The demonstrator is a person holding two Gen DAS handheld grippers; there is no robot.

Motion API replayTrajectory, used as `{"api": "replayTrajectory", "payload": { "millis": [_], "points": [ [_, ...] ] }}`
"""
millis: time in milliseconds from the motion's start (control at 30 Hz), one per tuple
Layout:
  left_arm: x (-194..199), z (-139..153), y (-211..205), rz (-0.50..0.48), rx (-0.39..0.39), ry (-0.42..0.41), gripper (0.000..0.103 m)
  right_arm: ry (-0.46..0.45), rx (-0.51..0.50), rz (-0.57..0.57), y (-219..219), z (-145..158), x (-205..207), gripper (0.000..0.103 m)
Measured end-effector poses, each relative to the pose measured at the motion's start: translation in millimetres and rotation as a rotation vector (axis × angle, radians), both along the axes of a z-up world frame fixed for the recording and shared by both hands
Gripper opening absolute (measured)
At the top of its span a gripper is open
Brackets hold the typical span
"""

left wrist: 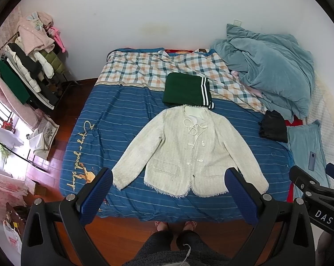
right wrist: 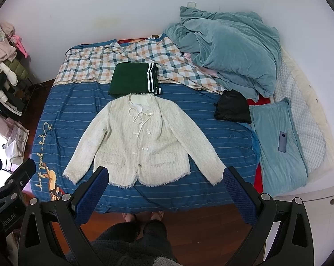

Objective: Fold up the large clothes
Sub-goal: 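Grasp one jacket sleeve cuff with the right gripper and lift it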

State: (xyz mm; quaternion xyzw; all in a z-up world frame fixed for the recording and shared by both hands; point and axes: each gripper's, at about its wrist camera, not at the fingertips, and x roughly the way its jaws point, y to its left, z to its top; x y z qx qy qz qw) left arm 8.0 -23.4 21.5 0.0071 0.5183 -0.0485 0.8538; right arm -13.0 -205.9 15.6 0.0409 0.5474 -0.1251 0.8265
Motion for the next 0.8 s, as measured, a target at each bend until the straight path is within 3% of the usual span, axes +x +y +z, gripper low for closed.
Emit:
{"api": "replayTrajectory", "payload": {
  "millis": [100, 200, 333, 500, 533, 600, 667, 800],
  "points": [
    [8.6, -9.3, 7.6, -0.009, 0.002, -0.006, 0.103, -0.004, 0.006, -0.011, -2.5, 0.7, -0.5, 0.103],
    [24.0, -25.6, 8.0, 0.0, 0.048, -0.063, 0.103, -0.019, 0.037, -0.032, -7.7, -8.8, 3.0, 0.103],
    [58.2, -70.0, 7.0, 0.025, 0.104, -0.107, 0.103, -0.059, 0.102, -0.123, -38.7, -51.9, 12.9, 0.103],
    [101.3, -145.2, -8.6, 0.054, 0.192, -0.098, 0.103, -0.006, 0.119, -0.372, -118.2, -145.8, 19.5, 0.102],
    [111.0, -164.4, -14.8, 0.057, 0.209, -0.083, 0.103, 0.016, 0.136, -0.444, -144.4, -175.2, 15.9, 0.101],
    [123.1, -198.6, -22.4, 0.068, 0.233, -0.049, 0.103, 0.051, 0.178, -0.538, -185.3, -226.3, 6.9, 0.085],
    [139.3, -241.1, -36.6, 0.087, 0.274, -0.01, 0.103, 0.091, 0.217, -0.605, -225.5, -280.6, -1.7, 0.076],
    [154.6, -309.1, -57.9, 0.101, 0.371, 0.055, 0.103, 0.162, 0.264, -0.747, -312.9, -392.8, -30.6, 0.076]
  ]
}}
